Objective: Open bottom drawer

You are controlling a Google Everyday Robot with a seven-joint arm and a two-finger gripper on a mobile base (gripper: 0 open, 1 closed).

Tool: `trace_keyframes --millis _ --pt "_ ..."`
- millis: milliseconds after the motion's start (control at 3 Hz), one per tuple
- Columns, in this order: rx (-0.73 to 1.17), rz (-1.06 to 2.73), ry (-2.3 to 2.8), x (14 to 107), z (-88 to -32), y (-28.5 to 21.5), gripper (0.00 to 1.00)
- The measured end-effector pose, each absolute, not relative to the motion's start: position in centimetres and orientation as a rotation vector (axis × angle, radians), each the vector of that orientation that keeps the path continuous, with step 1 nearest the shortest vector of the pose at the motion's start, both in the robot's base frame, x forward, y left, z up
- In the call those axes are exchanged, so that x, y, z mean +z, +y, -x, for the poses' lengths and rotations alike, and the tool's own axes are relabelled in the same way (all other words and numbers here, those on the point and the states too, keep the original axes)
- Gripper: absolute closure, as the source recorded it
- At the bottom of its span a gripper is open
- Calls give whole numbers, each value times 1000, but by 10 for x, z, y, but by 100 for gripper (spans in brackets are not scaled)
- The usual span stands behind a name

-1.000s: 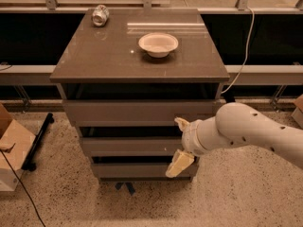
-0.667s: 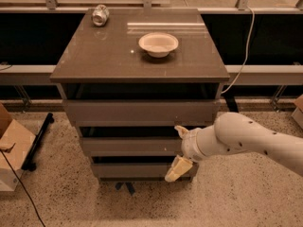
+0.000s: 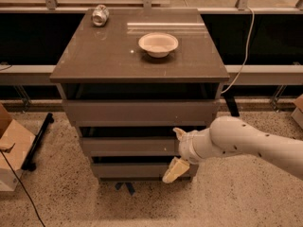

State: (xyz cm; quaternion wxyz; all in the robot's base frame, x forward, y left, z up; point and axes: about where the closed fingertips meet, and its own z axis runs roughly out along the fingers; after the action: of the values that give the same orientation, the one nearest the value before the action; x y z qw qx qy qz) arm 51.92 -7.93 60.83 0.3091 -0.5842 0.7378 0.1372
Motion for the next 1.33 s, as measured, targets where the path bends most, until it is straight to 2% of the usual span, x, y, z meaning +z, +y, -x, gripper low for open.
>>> trace_keyframes --millis 1333 --pt "399 1422 2024 493 -547 -93 0"
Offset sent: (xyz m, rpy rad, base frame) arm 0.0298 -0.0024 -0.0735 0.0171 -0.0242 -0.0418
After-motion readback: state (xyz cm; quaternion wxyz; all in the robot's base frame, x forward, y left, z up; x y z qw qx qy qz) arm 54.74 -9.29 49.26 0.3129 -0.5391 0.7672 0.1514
